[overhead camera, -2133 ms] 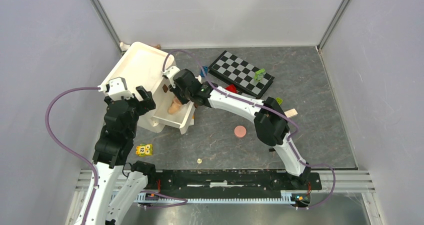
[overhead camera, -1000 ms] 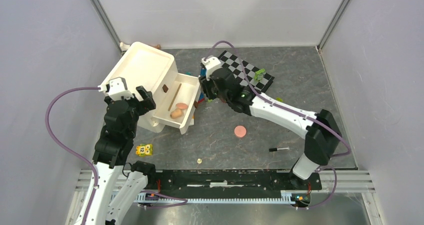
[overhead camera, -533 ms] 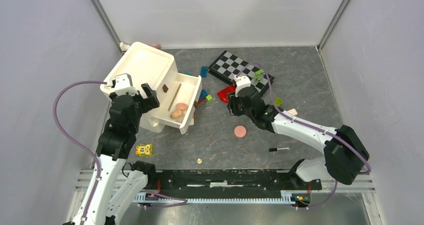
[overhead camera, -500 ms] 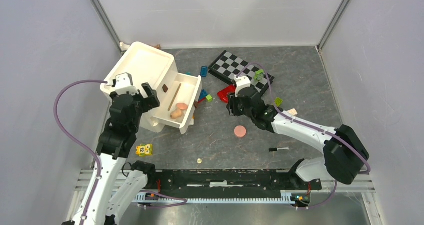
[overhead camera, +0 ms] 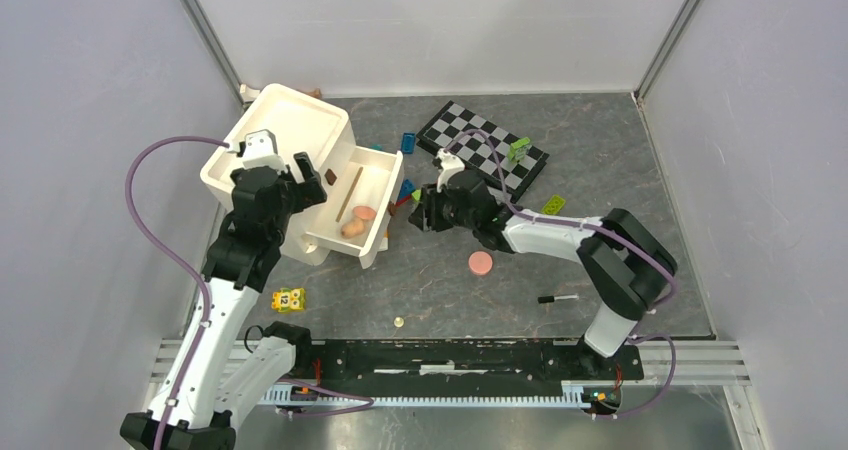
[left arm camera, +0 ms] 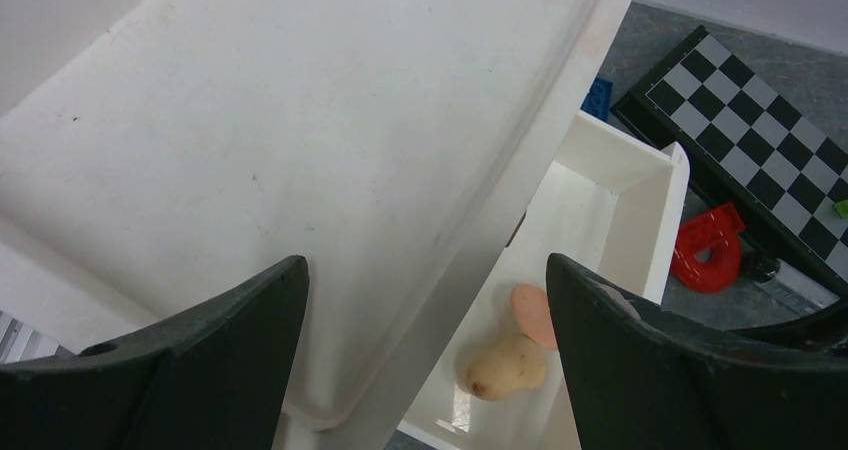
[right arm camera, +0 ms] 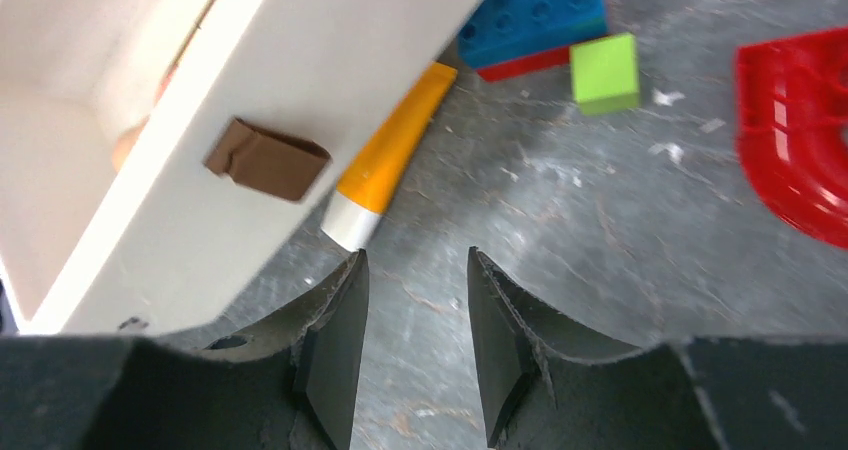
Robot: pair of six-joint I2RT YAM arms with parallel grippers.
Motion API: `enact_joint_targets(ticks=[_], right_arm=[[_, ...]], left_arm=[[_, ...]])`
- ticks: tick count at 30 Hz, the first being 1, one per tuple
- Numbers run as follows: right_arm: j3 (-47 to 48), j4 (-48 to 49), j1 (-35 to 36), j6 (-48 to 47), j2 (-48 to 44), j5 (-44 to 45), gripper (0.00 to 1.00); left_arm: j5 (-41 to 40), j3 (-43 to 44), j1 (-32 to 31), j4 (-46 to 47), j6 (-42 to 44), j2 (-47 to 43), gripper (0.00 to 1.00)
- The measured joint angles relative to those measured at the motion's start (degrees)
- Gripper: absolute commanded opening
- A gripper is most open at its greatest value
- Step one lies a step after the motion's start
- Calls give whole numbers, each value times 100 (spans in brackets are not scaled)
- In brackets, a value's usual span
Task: Organize the makeup
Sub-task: Close the drawer in the storage box.
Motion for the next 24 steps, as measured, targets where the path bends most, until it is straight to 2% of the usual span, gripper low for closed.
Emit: enact_joint_targets(ticks=[4, 11, 18, 24], right_arm=[[413, 262, 94, 260, 461, -232, 45], [597, 835, 184, 664, 772, -531, 45], [901, 826, 208, 815, 1226, -708, 45], [1244, 785, 251, 876, 1539, -761, 45]], left_arm=[[164, 0, 11, -7, 0, 42, 87], [507, 2, 37, 92, 2, 166, 84], [831, 70, 39, 212, 4, 372, 81], [774, 72, 127, 267, 83, 413, 81]])
